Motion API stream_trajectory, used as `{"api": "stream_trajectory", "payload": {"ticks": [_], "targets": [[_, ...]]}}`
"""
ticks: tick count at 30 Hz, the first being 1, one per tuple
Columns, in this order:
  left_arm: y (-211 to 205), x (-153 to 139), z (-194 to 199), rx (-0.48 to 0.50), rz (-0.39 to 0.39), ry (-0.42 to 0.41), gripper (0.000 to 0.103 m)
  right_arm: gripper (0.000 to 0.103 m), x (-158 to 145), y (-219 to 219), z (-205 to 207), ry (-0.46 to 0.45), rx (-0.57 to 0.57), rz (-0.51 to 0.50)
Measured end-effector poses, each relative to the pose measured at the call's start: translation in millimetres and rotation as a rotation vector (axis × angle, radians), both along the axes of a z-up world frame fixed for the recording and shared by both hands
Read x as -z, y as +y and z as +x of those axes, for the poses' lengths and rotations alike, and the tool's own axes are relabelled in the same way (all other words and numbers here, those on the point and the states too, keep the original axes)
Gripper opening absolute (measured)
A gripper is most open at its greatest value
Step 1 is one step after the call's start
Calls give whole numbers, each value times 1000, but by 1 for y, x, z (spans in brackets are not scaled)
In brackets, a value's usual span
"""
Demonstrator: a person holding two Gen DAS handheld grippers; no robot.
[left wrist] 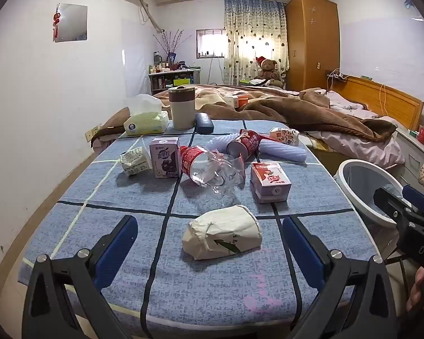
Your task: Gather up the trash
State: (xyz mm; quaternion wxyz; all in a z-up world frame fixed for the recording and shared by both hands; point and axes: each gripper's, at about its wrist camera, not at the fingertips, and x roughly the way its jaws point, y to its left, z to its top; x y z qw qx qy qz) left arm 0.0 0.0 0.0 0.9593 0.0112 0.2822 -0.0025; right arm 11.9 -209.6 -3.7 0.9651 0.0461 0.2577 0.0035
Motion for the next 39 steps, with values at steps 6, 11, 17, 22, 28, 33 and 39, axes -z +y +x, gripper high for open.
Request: {"api": "stream_trajectory", "payload": {"ticks": [6,11,17,22,28,33,39], "targets": [[0,0,0,0,-3,1,103,87,0,1,-1,-8,-1,0],[2,2,2,-2,6,2,103,87,0,1,-1,-9,1,-3],[5,4,4,-3,5,-1,103,87,-2,2,-1,-9,2,-3],[7,3,1,-5,5,-5,103,87,-1,3,-2,-12,2,-6],[8,2,0,-6,4,-6,103,87,-2,2,-1,-11,2,-8],[8,2,0,-5,4,-7,103,87,-1,3,-1,-13,3,-10],[8,2,0,-5,3,-7,103,87,-3,2,1,-14,4,-9]]}}
